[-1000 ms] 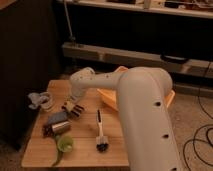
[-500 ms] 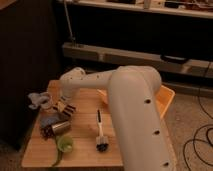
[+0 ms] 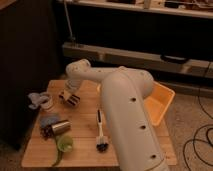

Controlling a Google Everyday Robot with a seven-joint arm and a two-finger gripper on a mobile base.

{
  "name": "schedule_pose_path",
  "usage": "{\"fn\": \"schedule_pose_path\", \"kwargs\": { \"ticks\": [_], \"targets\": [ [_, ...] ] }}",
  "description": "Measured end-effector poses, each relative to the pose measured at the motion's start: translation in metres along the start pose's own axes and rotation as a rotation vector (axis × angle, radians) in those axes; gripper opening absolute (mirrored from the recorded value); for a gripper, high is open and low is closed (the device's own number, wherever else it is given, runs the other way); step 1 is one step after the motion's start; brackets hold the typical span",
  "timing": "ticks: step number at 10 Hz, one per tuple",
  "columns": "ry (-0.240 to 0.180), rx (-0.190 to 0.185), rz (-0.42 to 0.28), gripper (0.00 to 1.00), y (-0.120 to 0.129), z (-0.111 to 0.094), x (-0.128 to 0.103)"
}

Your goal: Wipe table surface with eraser

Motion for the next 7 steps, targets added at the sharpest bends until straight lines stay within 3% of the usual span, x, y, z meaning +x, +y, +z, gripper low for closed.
{"fn": "schedule_pose_path", "kwargs": {
  "ticks": [3,7],
  "targets": [
    [0.003,0.011,0.07,0.0,-0.035,-0.005,0.022],
    [0.007,0.013,0.119,0.0,-0.047,-0.026,0.079]
  ]
}}
